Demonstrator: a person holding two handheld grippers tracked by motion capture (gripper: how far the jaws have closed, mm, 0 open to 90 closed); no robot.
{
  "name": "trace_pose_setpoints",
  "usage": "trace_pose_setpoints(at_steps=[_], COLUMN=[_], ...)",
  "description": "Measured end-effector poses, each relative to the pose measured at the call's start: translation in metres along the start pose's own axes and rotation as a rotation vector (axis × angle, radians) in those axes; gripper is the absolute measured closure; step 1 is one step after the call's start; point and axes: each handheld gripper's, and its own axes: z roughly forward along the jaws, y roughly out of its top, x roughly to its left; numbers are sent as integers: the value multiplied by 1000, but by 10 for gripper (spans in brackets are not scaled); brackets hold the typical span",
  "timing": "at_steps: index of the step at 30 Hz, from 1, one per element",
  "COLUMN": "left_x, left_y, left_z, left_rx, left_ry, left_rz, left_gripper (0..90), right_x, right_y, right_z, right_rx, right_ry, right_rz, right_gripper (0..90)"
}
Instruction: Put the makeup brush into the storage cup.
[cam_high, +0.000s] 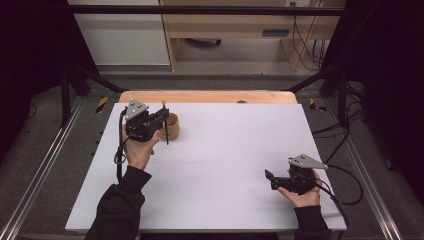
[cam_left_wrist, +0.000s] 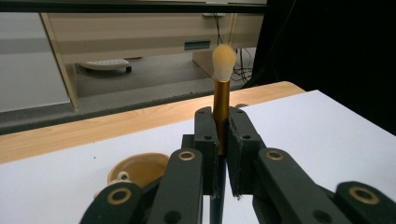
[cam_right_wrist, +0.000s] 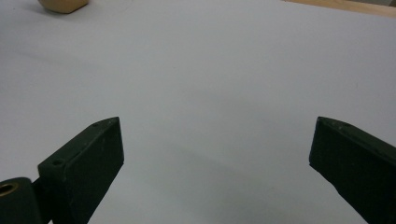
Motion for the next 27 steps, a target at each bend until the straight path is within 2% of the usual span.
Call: trace_pose_setpoints(at_steps=[6, 11, 22, 27], left_x=[4, 8, 16, 20], left_y=[8, 11, 13, 17], left_z=[6, 12, 26, 33], left_rx=[-1, -3, 1, 7], left_ry=[17, 33, 61, 77], left_rz=[10, 9, -3, 6], left_gripper=[834, 834, 834, 834], right_x=[0, -1, -2, -1], right_y=[-1, -3, -2, -2], right_z=[0, 0, 1, 1], right_rx=[9, 12, 8, 13], right_ry=[-8, -7, -12, -10], right_rz=[-7, 9, 0, 3], right_gripper=[38, 39, 40, 40])
